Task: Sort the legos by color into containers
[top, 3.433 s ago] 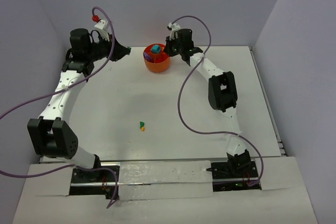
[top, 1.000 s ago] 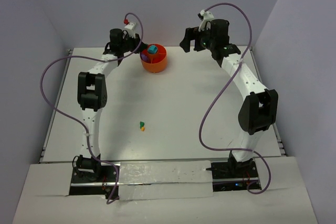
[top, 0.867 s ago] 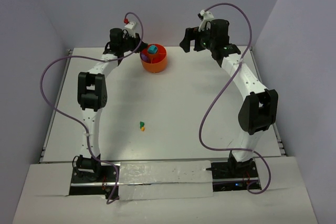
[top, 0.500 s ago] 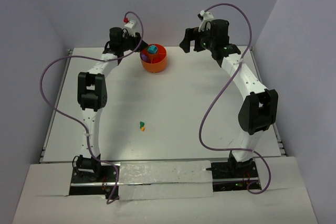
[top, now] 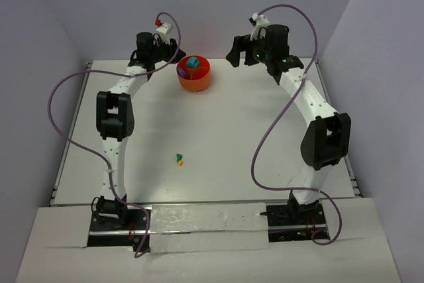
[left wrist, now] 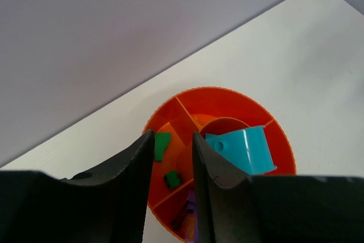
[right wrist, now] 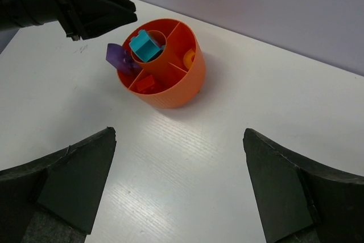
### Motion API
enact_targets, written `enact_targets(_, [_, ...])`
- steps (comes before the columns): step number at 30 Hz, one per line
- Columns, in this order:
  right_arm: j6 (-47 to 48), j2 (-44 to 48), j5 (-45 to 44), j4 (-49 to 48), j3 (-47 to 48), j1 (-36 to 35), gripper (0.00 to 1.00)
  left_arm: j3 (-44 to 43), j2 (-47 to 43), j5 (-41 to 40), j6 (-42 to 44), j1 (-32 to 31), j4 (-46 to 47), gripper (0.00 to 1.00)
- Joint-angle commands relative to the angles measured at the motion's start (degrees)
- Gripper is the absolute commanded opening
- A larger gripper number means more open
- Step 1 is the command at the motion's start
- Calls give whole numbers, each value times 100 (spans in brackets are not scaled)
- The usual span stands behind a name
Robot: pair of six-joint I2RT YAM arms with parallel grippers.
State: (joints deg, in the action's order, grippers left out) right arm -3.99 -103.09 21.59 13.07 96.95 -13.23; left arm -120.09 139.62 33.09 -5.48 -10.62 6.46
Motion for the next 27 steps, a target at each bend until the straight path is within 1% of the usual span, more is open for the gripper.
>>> enact_targets(1, [51,533,109,42,-218,13,100,292,-1289,1155,805,128,-367,42])
enact_targets(2, [56,596,109,61,-281,14,100,415,-1501,1451,1125,160,-426,42])
enact_targets(3, [94,673,124,71,-358,29,100,568,-1742,1803,1485,188,-963,44])
enact_targets(5, [122,921,184,121,-637,121,100,944,-2480,2407,3114,242,-2196,46])
enact_targets(7, [109,1069,238,169,-821,178,100,1086,-2888,2378,4267,210,-3514,47])
enact_targets(8, [107,1167,293,200,-940,266,100,1230,-3175,2362,5059,181,-4472,47])
enact_targets(10, [92,1337,398,216,-1171,437,100,1582,-3538,2357,6301,150,-5640,47])
enact_targets(12, [92,1554,526,228,-1458,591,100,2413,-4143,2077,8096,25,-6814,48])
enact_targets(13, [92,1614,557,222,-1545,629,100,2837,-4396,2027,8898,-18,-7125,48])
enact_targets(14, [93,1689,566,225,-1656,647,100,2979,-4467,1980,9058,-42,-7365,49])
enact_targets(15, [98,1802,598,236,-1807,717,100,3511,-4730,1803,9644,-134,-7560,49])
enact_targets(18, [153,2014,610,266,-2067,832,100,4542,-5137,1321,10549,-513,-7783,51])
enact_targets(22, [192,2258,631,282,-2327,904,100,5150,-5214,1128,10768,-966,-7653,54])
enact_targets(27, [250,2353,684,340,-2527,954,100,5526,-5088,794,11337,-1218,-7331,56])
